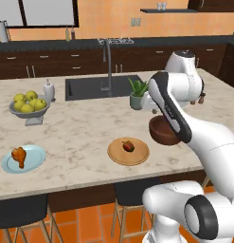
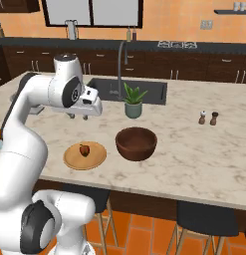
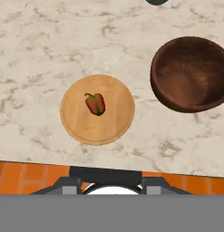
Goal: Pick the chicken drumstick and bell pepper from their plates and place them in the bowl. Then put the bowl in the fridge.
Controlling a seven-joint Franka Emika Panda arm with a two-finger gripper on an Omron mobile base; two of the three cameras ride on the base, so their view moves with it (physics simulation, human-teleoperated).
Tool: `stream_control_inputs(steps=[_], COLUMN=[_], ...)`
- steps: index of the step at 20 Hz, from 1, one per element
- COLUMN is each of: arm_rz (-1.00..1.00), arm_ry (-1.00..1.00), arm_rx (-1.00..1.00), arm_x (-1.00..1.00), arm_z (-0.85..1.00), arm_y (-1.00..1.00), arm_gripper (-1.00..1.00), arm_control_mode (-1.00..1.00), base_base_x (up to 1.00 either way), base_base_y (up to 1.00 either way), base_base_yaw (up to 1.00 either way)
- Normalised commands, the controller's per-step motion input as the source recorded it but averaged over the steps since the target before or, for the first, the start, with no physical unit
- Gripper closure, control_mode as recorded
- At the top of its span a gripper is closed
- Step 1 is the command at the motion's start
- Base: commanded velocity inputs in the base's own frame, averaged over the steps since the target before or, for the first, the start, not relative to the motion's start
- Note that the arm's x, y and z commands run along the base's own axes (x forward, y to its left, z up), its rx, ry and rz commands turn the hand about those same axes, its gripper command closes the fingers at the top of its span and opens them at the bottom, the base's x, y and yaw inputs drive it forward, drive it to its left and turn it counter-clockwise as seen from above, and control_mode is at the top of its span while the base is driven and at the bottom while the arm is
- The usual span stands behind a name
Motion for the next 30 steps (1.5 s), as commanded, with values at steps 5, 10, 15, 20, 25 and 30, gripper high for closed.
stream_control_inputs(steps=[5, 10, 15, 20, 25, 30], arm_rz=[-0.06, -0.02, 0.00, 0.01, 0.00, 0.00], arm_ry=[-0.02, 0.03, 0.09, 0.08, 0.12, 0.06], arm_rx=[-0.16, -0.09, 0.01, 0.01, 0.10, 0.03], arm_x=[0.02, 0.29, 0.19, 0.29, 0.72, 0.69], arm_z=[-0.63, -0.93, -0.51, -0.44, -0.30, -0.44], arm_y=[0.67, 0.70, 0.13, 0.02, -0.16, -0.23], arm_gripper=[-1.00, -1.00, -1.00, -1.00, -1.00, -1.00], arm_control_mode=[-1.00, -1.00, -1.00, -1.00, -1.00, -1.00], base_base_x=[0.00, 0.00, 0.00, 0.00, 0.00, 0.00], base_base_y=[0.00, 0.00, 0.00, 0.00, 0.00, 0.00], base_base_yaw=[0.00, 0.00, 0.00, 0.00, 0.00, 0.00])
